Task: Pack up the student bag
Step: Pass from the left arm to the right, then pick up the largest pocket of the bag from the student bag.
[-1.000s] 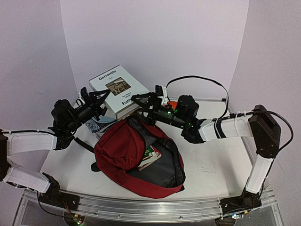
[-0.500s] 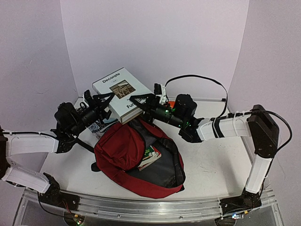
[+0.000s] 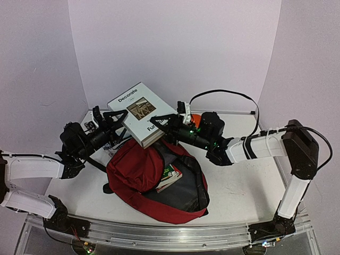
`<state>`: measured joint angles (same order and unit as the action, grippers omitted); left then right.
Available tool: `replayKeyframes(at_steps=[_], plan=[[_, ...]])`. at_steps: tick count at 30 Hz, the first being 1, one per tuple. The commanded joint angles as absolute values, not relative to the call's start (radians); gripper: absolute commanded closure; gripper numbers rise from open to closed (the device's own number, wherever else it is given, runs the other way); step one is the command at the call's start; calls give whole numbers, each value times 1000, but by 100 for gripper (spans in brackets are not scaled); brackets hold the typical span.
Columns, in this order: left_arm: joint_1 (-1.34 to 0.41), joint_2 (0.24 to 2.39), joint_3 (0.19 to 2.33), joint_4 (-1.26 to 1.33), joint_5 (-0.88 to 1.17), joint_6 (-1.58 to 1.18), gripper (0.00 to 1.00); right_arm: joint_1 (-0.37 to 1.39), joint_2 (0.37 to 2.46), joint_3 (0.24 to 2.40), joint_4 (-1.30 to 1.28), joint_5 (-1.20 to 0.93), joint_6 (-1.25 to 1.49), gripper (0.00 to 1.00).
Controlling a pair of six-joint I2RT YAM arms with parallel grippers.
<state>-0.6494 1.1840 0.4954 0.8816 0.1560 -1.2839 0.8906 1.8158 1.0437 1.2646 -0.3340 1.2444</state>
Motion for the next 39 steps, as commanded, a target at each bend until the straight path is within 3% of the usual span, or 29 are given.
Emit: replayKeyframes(at_steps=[1, 14, 23, 39], plan=[[-650, 1144, 462, 884, 190, -1170, 24, 865, 1702, 1001, 1553, -309, 1215, 64], [-654, 1157, 521, 559, 346, -897, 20, 756, 1431, 716, 1495, -258, 1201, 67], [-731, 1246, 595, 444, 367, -824, 20, 721, 1188, 598, 1204, -216, 1112, 67], [-813, 1412, 733, 382, 340, -771, 32, 722, 1024, 480, 1034, -255, 1108, 68]])
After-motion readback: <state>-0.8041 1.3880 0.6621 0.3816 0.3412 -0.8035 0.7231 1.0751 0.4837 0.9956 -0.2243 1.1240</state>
